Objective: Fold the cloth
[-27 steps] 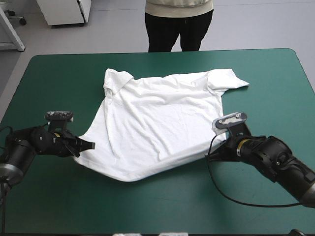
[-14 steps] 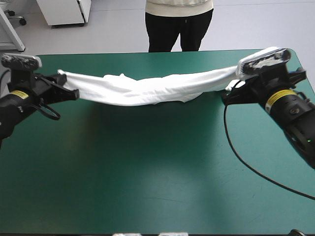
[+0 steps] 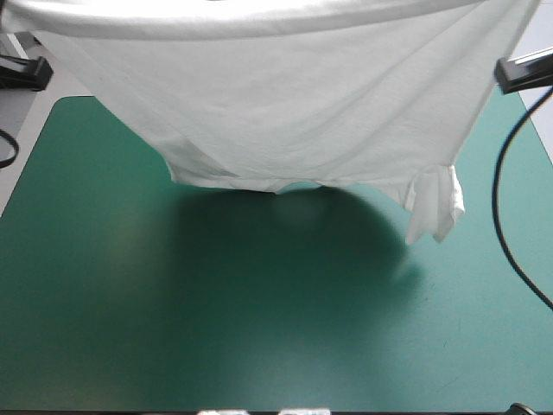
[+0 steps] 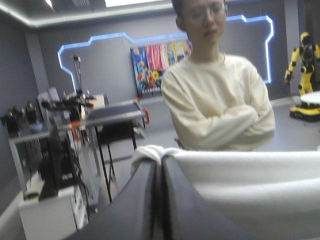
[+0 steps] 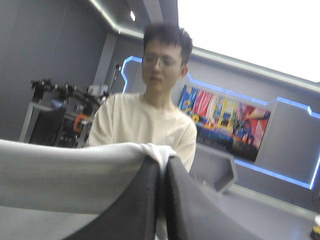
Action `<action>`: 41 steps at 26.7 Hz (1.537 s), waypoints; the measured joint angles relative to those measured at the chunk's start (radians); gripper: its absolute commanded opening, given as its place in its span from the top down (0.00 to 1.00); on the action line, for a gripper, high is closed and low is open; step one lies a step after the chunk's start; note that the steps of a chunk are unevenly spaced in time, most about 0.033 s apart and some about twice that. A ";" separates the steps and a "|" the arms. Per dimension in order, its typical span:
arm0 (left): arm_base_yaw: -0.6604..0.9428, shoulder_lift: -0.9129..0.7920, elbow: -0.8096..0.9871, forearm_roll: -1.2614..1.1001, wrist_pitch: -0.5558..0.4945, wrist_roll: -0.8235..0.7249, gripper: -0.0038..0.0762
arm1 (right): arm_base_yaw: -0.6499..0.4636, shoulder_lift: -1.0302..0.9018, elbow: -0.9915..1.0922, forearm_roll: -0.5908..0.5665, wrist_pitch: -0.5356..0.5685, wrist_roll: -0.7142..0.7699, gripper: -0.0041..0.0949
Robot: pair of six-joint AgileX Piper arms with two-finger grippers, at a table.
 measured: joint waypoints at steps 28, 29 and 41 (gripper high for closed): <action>-0.001 0.367 -0.309 -0.050 0.020 0.020 0.96 | -0.098 0.367 -0.249 -0.018 0.054 -0.092 0.98; -0.001 0.389 -0.309 -0.050 0.016 0.018 0.96 | -0.141 0.397 -0.248 0.021 0.027 -0.086 0.98; -0.001 0.716 -0.601 -0.054 -0.276 0.072 0.96 | -0.495 0.766 -0.643 1.065 -0.219 -0.663 0.98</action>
